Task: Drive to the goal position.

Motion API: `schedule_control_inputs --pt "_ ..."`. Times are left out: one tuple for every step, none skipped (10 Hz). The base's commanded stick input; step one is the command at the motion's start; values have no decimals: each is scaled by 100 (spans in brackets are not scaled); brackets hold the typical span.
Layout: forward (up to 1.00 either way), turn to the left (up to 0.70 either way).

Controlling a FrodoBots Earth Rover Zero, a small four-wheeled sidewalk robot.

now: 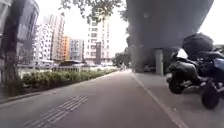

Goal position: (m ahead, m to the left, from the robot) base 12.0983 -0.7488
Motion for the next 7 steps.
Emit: schedule_control_inputs --pt "70 -14" --pt "70 -14" --pt "70 -14" --pt "70 -14" --pt "70 -14" --pt "70 -14" --pt "70 0"
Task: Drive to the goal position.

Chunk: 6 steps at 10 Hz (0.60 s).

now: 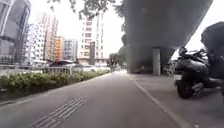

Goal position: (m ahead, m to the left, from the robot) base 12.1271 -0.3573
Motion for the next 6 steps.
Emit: schedule_control_inputs --pt "70 0" --pt "70 0" --pt "70 0" --pt "70 0" --pt "70 0" --pt "70 0"
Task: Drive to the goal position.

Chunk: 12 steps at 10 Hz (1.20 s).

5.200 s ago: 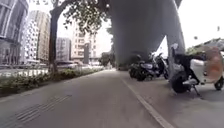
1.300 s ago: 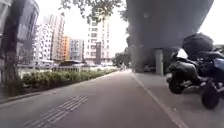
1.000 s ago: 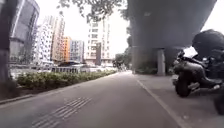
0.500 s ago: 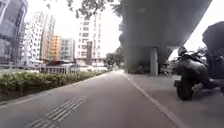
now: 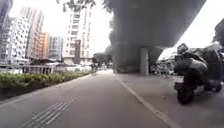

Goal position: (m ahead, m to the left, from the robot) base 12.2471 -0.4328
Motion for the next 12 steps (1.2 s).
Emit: schedule_control_inputs --pt "70 3" --pt "70 14" --pt "70 14" --pt "70 14" --pt "70 14" --pt "70 14" --pt "70 14" --pt "70 14" --pt "70 0" --pt "70 0" --pt "70 0" --pt "70 0"
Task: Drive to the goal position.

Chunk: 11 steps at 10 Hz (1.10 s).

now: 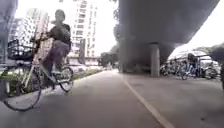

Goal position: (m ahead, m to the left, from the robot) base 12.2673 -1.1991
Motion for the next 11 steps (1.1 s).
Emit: schedule_control_inputs --pt "70 0" --pt "70 0" --pt "70 0" --pt "70 0" --pt "70 0" --pt "70 0" --pt "70 0" --pt "70 0" --pt "70 0" --pt "70 0" --pt "70 -6"
